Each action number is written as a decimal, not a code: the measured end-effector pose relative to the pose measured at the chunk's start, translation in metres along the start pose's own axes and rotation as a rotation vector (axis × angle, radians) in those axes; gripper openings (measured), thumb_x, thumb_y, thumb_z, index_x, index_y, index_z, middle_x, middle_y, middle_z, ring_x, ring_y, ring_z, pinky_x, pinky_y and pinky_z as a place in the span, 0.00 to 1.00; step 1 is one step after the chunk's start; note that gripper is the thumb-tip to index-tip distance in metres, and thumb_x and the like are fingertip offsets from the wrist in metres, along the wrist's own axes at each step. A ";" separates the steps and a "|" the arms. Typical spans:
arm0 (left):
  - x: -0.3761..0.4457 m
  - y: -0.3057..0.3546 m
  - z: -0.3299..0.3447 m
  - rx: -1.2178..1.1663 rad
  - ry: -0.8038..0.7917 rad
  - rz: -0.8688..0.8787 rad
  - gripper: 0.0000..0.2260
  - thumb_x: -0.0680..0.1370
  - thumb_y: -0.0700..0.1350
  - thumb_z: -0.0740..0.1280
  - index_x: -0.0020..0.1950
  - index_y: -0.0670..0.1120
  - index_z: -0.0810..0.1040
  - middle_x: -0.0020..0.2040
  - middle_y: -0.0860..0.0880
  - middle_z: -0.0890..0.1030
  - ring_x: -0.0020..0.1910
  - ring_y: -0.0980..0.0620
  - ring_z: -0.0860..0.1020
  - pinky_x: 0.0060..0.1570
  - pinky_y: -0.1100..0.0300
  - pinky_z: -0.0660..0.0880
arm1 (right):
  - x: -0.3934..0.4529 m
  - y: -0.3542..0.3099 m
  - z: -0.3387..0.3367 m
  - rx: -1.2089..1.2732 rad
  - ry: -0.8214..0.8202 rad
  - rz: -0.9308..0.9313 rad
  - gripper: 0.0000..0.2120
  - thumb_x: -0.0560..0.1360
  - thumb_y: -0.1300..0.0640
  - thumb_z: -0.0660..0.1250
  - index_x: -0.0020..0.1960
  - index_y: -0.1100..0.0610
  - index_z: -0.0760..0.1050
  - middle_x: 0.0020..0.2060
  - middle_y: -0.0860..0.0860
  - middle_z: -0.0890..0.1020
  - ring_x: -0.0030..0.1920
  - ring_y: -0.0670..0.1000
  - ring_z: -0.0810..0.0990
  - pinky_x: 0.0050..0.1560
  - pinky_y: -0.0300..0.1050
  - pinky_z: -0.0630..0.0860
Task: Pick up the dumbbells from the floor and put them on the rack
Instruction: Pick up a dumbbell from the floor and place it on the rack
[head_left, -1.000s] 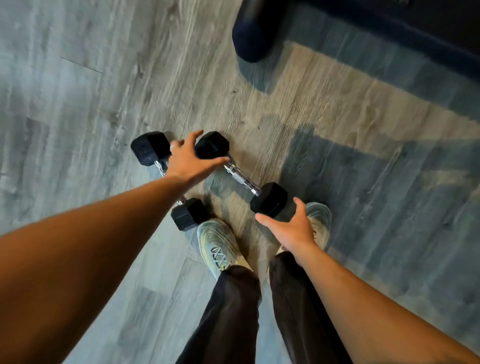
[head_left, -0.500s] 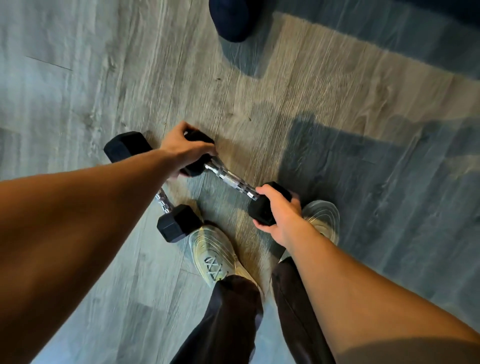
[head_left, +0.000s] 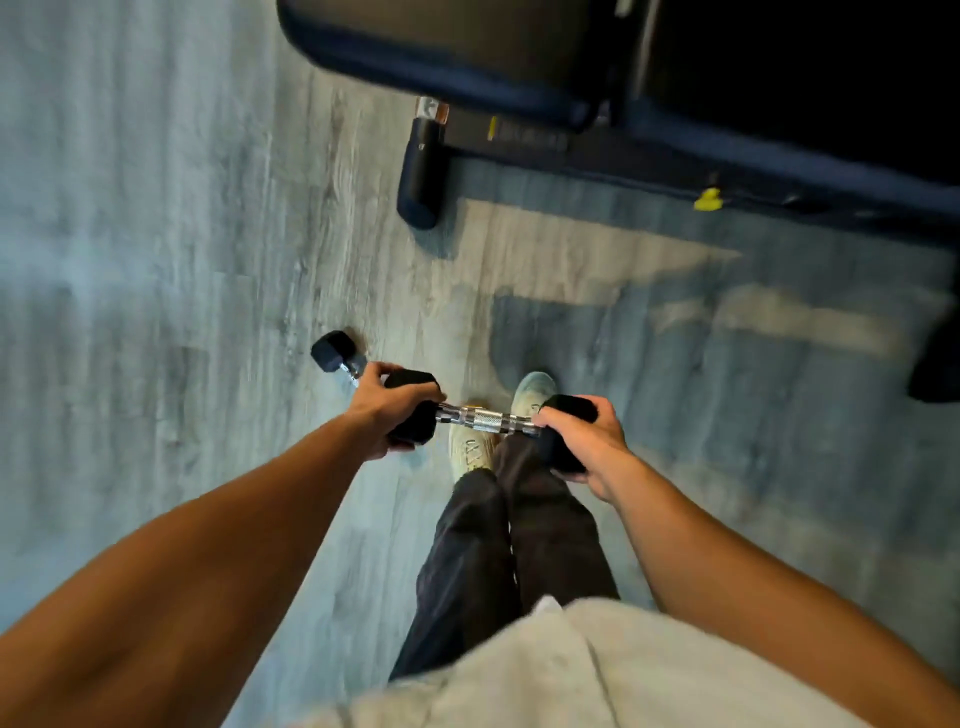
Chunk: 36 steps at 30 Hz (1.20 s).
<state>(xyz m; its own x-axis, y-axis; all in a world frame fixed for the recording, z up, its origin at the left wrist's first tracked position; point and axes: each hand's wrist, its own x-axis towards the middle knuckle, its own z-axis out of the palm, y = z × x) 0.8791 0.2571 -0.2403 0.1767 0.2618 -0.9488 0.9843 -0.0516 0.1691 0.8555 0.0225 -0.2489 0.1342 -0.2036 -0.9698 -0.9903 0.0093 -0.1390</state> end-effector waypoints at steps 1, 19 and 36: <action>-0.029 0.012 0.002 0.014 -0.016 0.007 0.26 0.68 0.43 0.79 0.60 0.53 0.70 0.51 0.41 0.80 0.39 0.43 0.81 0.35 0.50 0.81 | -0.026 -0.007 -0.015 0.021 0.008 -0.008 0.26 0.65 0.55 0.80 0.59 0.47 0.72 0.52 0.52 0.78 0.51 0.54 0.79 0.40 0.51 0.84; -0.320 0.022 0.115 0.755 -0.320 0.330 0.10 0.69 0.43 0.77 0.45 0.41 0.80 0.38 0.38 0.78 0.31 0.44 0.79 0.33 0.53 0.80 | -0.267 0.153 -0.195 0.634 0.149 -0.120 0.23 0.64 0.53 0.81 0.55 0.47 0.74 0.54 0.52 0.77 0.54 0.57 0.79 0.50 0.59 0.85; -0.489 -0.146 0.445 1.364 -0.501 0.525 0.21 0.58 0.46 0.78 0.46 0.45 0.77 0.31 0.41 0.74 0.22 0.47 0.72 0.29 0.55 0.74 | -0.301 0.409 -0.396 1.260 0.408 -0.142 0.09 0.65 0.58 0.74 0.30 0.58 0.76 0.25 0.57 0.69 0.22 0.52 0.69 0.26 0.41 0.67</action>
<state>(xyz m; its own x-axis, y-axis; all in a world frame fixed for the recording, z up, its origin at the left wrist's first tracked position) 0.6472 -0.2922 0.0803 0.1957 -0.3914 -0.8991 0.0130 -0.9158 0.4015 0.3955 -0.3002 0.0657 -0.0067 -0.5532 -0.8330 -0.2286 0.8118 -0.5373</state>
